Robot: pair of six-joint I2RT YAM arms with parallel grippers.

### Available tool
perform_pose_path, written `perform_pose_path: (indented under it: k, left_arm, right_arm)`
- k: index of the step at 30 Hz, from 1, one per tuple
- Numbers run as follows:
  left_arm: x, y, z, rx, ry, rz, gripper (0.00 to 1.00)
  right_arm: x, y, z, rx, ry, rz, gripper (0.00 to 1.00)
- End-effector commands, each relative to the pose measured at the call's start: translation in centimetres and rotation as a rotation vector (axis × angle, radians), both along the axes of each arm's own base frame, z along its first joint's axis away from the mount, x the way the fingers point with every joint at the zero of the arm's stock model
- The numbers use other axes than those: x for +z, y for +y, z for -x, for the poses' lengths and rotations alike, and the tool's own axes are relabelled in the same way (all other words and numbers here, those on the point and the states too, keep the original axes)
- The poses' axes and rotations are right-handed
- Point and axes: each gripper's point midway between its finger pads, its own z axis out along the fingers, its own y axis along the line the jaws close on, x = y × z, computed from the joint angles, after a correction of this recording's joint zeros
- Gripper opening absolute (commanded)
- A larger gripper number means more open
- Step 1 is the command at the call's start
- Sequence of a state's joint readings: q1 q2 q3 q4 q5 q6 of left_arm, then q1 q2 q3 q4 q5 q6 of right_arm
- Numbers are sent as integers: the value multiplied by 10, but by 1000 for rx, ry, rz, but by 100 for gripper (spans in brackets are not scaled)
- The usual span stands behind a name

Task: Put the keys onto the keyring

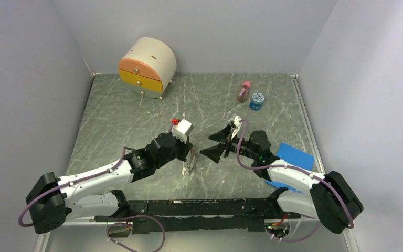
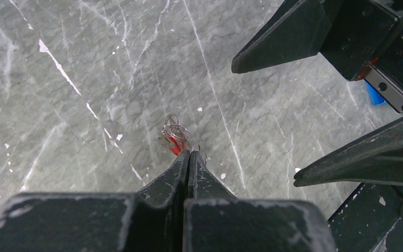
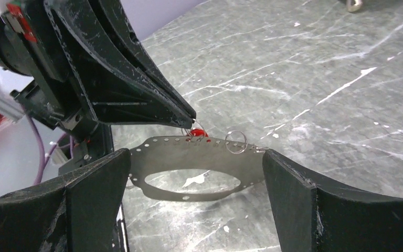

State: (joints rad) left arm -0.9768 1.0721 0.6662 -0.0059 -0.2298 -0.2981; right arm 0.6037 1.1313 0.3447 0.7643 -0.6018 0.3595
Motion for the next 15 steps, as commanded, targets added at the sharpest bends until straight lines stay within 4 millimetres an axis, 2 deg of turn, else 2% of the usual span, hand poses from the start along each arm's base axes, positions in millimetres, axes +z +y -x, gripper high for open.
perform_pose_path:
  k: [1,5,10,15]
  left_arm:
    - [20,-15,-13,-19,-61,148,3]
    - [1,-1,-16,31,-31,136,3]
    - [-26,33,-14,134,5,116,2]
    - [-45,65,-9,243,30,97,4]
  right_arm:
    - [9,-6,-12,-69,-13,-25,99]
    - [1,-8,-16,-86,13,-9,99]
    - [-8,-11,-21,-117,41,-1,99]
    - [-16,-16,-29,-159,54,26,99]
